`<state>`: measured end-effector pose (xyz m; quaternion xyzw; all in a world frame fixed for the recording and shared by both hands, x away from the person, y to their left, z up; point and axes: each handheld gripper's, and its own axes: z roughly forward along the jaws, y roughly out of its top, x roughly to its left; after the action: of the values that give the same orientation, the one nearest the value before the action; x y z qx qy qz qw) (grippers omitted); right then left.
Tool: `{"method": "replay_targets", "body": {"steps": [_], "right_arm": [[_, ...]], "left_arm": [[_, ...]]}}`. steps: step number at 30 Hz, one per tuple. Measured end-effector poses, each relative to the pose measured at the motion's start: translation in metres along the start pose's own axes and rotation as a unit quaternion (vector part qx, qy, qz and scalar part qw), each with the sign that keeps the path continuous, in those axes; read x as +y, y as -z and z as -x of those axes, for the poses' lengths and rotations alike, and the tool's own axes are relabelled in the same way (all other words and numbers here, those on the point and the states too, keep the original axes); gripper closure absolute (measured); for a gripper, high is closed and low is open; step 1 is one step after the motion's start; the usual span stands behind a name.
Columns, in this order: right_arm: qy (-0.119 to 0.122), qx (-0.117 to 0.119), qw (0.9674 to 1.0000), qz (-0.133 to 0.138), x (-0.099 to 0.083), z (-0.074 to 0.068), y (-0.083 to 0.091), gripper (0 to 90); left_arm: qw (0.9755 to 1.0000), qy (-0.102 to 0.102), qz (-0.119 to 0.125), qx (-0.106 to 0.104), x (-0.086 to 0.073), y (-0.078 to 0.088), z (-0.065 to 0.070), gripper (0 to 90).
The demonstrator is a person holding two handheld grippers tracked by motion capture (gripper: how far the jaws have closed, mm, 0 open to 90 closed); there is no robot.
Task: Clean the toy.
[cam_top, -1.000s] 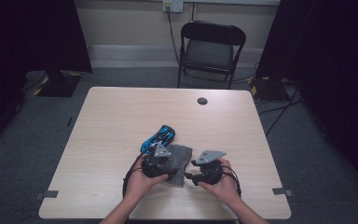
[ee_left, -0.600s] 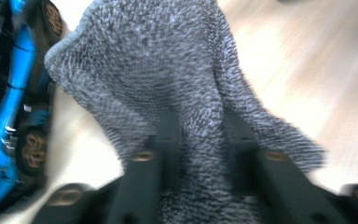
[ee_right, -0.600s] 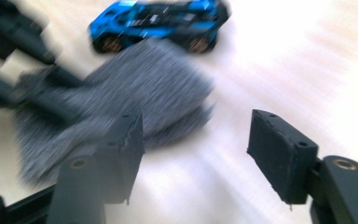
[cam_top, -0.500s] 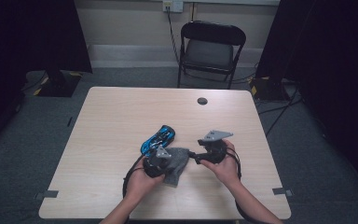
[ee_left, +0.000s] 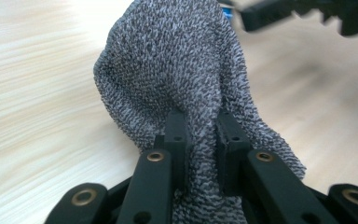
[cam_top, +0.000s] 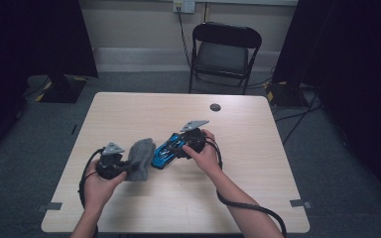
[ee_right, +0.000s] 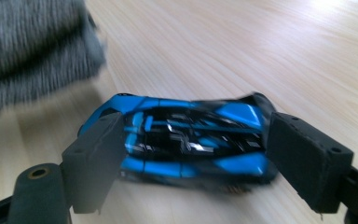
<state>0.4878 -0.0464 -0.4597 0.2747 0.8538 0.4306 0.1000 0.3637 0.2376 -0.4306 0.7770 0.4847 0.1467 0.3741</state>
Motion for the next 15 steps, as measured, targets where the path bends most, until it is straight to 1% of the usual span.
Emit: {"method": "replay_targets", "body": {"steps": [2, 3, 4, 6, 8, 9, 11, 12, 13, 15], "right_arm": [[0.009, 0.012, 0.9998, -0.009, 0.004, -0.005, -0.01, 18.5], [0.017, 0.012, 0.9996, -0.02, 0.006, -0.007, -0.015, 16.9], [0.027, 0.01, 0.9993, -0.024, 0.007, -0.01, -0.019, 16.1], [0.036, 0.007, 0.9989, -0.03, 0.009, -0.013, -0.026, 16.8], [0.049, 0.008, 0.9975, -0.051, 0.009, -0.015, -0.031, 16.7], [0.059, 0.001, 0.9966, -0.057, 0.008, -0.016, -0.033, 16.3], [0.071, -0.006, 0.9961, -0.052, 0.005, -0.017, -0.035, 15.6], [0.072, -0.003, 0.9962, -0.05, 0.004, -0.018, -0.036, 13.3], [0.082, -0.002, 0.9954, -0.05, 0.003, -0.018, -0.037, 12.0], [0.089, 0.002, 0.9948, -0.049, 0.002, -0.019, -0.037, 10.7]], "left_arm": [[0.9998, 0.006, -0.011, 0.018, -0.005, -0.004, -0.008, 77.3], [0.9996, 0.011, -0.012, 0.025, -0.007, -0.007, -0.011, 77.2], [0.9994, 0.018, -0.013, 0.026, -0.008, -0.011, -0.013, 77.2], [0.9992, 0.027, -0.012, 0.025, -0.009, -0.016, -0.016, 76.9], [0.9992, 0.031, -0.01, 0.023, -0.009, -0.02, -0.016, 76.6], [0.9991, 0.031, -0.014, 0.023, -0.009, -0.021, -0.016, 76.6], [0.9991, 0.031, -0.016, 0.025, -0.009, -0.025, -0.015, 76.3], [0.999, 0.03, -0.016, 0.029, -0.009, -0.027, -0.014, 76.2], [0.999, 0.028, -0.017, 0.032, -0.009, -0.03, -0.013, 76.1], [0.999, 0.026, -0.02, 0.031, -0.007, -0.034, -0.012, 76.0]]}}
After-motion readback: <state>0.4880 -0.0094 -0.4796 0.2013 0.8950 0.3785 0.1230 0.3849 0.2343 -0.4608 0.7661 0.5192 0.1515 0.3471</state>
